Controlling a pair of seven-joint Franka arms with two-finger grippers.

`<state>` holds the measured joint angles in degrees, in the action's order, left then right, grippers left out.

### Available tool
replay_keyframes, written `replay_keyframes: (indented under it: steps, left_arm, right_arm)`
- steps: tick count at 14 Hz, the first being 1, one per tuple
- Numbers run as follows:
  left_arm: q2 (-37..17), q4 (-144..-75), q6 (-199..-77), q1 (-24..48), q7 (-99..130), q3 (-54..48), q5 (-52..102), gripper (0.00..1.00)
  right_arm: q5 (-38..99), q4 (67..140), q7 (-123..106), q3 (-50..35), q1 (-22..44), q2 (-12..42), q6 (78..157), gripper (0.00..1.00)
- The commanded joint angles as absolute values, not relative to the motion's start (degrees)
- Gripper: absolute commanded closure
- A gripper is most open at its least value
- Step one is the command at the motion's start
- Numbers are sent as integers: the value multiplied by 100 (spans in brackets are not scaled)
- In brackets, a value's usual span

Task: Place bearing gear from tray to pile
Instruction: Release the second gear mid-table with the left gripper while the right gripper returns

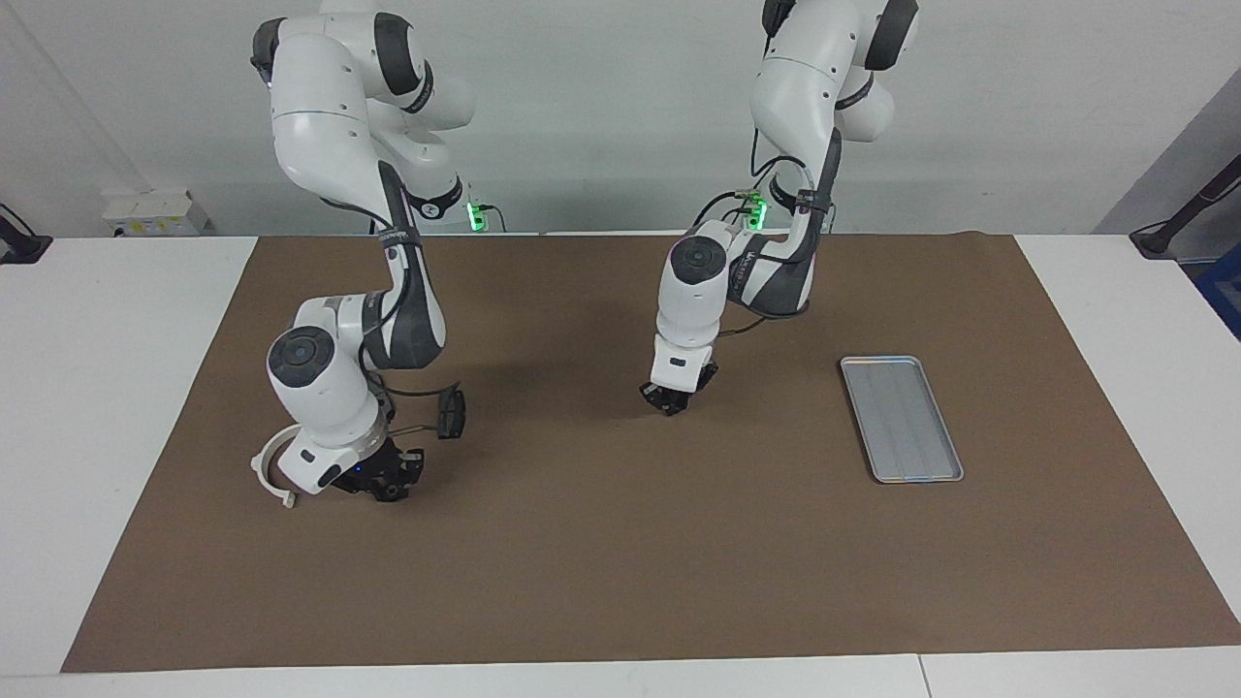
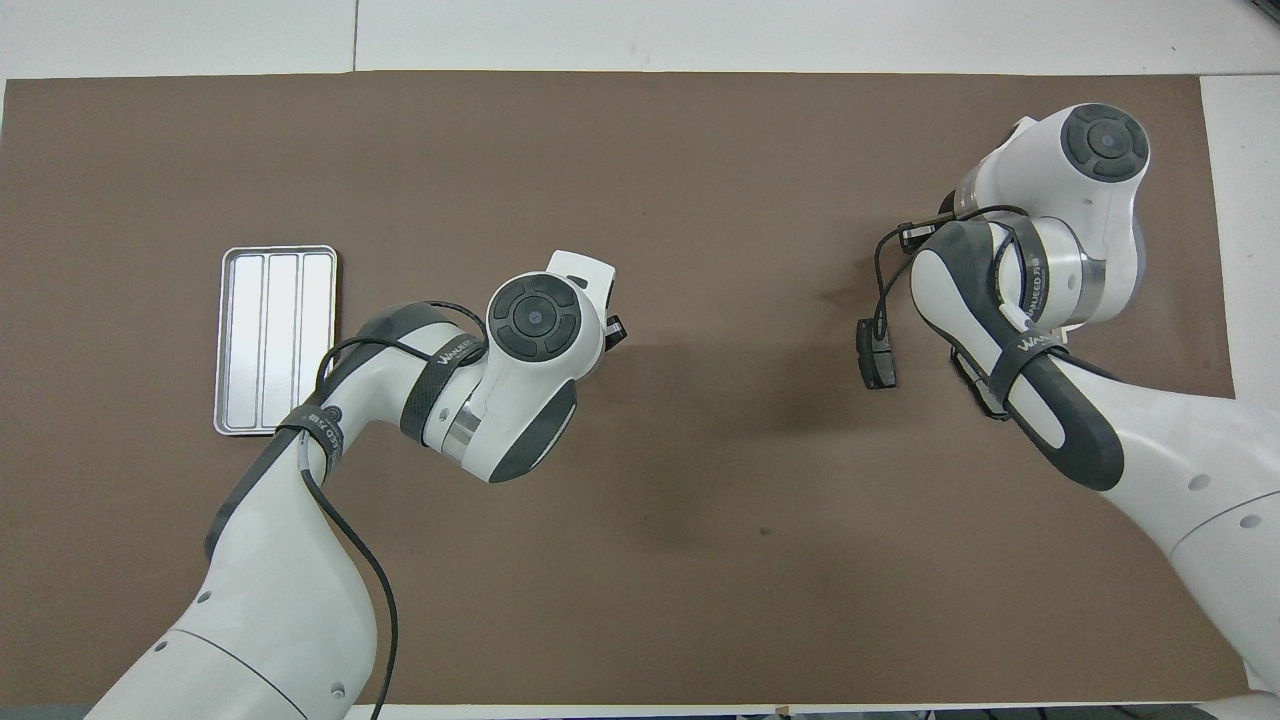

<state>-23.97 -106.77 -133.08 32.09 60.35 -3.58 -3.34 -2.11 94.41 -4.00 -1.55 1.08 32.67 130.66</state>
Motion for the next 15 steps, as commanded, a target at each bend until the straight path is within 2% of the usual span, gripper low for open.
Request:
replay_keyframes:
  steps: [1,2,3,4,5,8,11,13,15]
  left_arm:
    - [-2373,-10697,-13316,3287,6214,-273,-475,22]
    - [-2364,-10635,-13176,3261,6214,-255,-475,0]
    - [-2364,-10548,-13062,3235,6205,-211,-492,0]
    - [-2295,-10538,-12939,3200,6196,-150,-536,0]
    - [-2120,-10538,-12746,3156,6161,-19,-554,0]
    - [-1154,-10565,-11956,2481,5409,62,-554,0]
    - [-520,-10468,-11103,1751,4099,61,-519,0]
    - [-134,-10494,-10698,1382,3475,70,-501,0]
    - [209,-10485,-10285,1091,2903,79,-475,0]
  right_arm:
    - [-299,9501,-449,-220,35,3278,13184,100]
    - [-299,9501,-440,-220,35,3270,13114,100]
    - [-290,9484,-413,-220,44,3261,13026,83]
    - [-290,9449,-352,-211,44,3243,12886,15]
    - [-299,9431,-317,-211,70,3174,12772,0]
    - [-290,9168,366,-220,402,2674,11615,0]
    - [-185,8414,2015,-281,1096,2505,10269,0]
    - [-54,8070,3176,-281,1702,2505,9907,0]
    - [114,8033,4232,-281,2221,2505,9992,0]
